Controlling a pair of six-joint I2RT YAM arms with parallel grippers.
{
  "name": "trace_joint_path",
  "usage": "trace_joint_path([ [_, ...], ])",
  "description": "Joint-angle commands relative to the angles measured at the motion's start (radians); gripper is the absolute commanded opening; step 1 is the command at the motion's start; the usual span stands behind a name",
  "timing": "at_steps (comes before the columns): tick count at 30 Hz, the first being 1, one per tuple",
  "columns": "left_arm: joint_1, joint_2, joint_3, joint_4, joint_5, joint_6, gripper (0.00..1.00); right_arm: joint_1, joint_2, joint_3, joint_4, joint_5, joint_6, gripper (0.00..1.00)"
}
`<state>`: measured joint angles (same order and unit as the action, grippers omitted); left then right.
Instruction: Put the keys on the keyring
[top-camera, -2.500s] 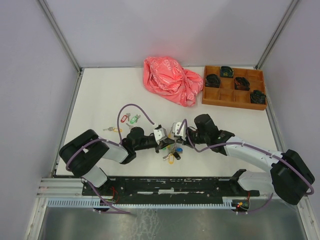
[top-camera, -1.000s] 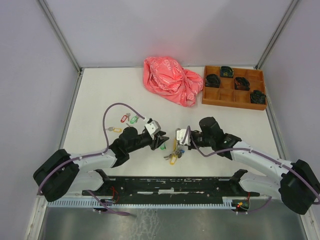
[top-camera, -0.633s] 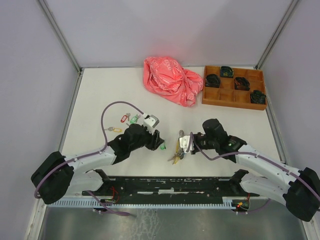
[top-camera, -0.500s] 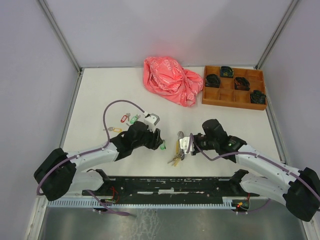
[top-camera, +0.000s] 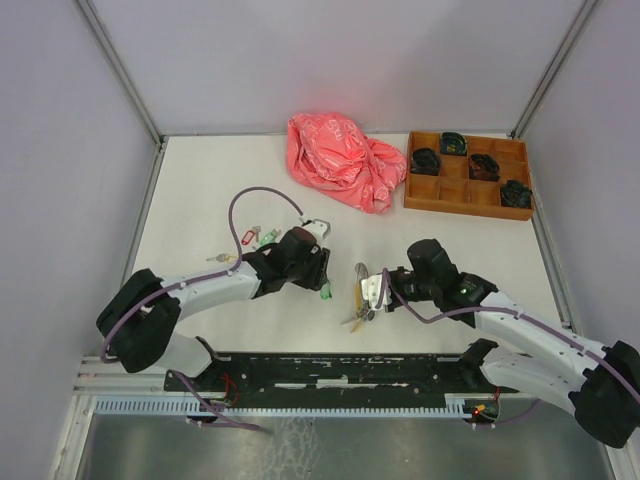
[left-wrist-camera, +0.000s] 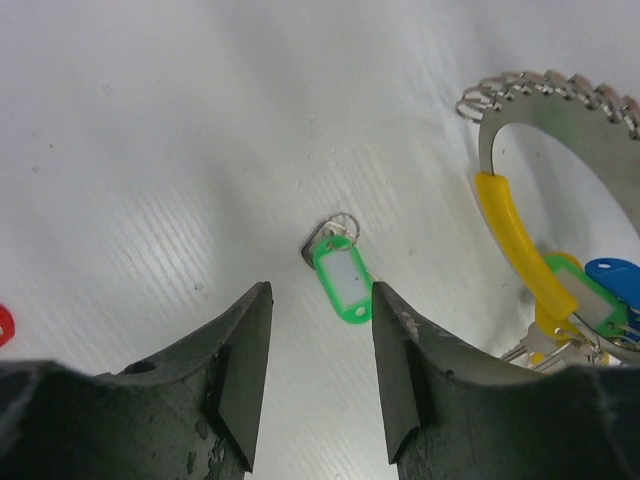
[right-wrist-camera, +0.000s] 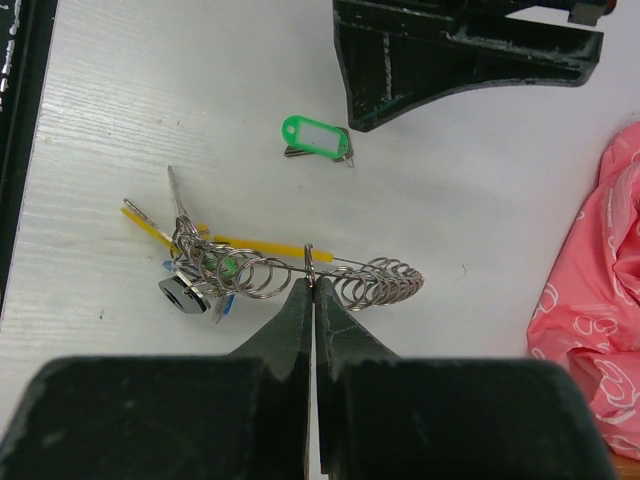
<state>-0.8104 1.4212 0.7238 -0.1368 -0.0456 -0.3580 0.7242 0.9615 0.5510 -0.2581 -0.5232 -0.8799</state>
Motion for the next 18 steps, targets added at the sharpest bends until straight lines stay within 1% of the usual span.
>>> trace_joint_path([
  [1, -0.023, 0.044, 0.089, -0.014, -0.035, 0.098, 0.51, -0.003, -0.030, 0.012, 0.036, -0.018, -0.004, 0.01],
  [11, -0.110, 0.195, 0.222, -0.101, -0.172, 0.216, 0.46, -0.002, -0.042, 0.015, 0.030, -0.014, 0.004, 0.01],
  [18, -0.124, 0.252, 0.255, -0.105, -0.183, 0.247, 0.39, 0.000, -0.040, 0.015, 0.028, -0.013, 0.005, 0.01],
])
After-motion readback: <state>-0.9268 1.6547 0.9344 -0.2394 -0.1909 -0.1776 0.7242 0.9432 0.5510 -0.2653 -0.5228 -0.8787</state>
